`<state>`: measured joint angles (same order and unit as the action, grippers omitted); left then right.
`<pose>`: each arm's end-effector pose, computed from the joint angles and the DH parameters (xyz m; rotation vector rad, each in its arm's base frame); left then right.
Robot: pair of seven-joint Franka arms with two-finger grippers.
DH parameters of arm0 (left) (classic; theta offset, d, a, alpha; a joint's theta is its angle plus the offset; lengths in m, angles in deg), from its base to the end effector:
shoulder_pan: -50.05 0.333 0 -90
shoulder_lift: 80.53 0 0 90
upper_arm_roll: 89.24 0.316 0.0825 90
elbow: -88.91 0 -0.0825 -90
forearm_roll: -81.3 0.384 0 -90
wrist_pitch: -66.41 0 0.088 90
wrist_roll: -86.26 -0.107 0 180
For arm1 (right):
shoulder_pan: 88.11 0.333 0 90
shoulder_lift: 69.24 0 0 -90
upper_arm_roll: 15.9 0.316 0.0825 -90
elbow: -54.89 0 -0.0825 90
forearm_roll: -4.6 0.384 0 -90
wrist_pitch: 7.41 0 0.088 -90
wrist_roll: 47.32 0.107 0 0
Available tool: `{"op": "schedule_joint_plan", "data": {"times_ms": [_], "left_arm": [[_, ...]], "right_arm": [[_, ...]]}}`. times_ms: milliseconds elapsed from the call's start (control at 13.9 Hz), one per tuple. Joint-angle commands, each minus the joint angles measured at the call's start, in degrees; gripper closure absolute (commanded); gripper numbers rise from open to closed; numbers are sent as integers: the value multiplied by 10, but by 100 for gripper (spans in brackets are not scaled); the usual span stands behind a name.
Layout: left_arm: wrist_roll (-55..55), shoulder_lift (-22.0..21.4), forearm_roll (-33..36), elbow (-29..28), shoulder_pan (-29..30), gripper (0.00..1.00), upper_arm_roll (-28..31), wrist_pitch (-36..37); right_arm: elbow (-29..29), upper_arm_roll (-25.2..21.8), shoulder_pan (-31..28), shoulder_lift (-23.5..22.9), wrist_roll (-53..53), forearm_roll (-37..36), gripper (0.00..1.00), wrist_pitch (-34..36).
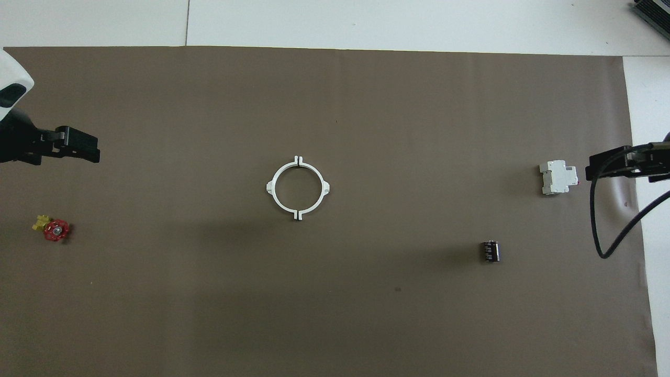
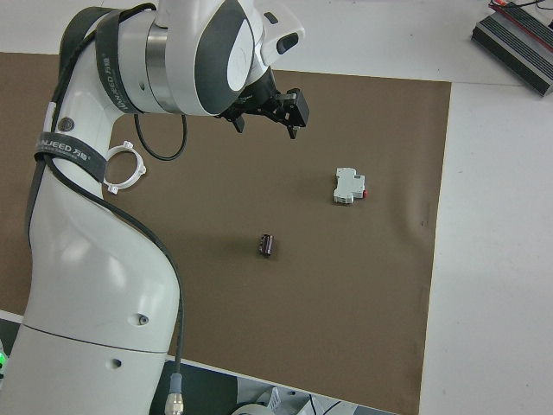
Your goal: Assemble drain pipe with both arms
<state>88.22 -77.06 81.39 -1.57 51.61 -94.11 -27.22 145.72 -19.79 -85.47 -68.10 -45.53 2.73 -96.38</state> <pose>0.5767 -0.0318 0.5919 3.1380 -0.0369 -0.0087 0.5462 -0.0159 0.6271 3.1091 -0.0831 -0.0194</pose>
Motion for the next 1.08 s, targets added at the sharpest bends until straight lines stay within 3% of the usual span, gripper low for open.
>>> {"op": "schedule_joint_plan", "data": {"times_ms": [0, 1006], "left_arm": [[0, -15, -10, -17, -8, 0, 7, -6], [-10, -14, -10, -17, -8, 0, 13, -3]], "right_arm": [[0, 2, -5, -1, -12, 1, 0, -2], [0, 2, -5, -1, -12, 1, 0, -2]]}}
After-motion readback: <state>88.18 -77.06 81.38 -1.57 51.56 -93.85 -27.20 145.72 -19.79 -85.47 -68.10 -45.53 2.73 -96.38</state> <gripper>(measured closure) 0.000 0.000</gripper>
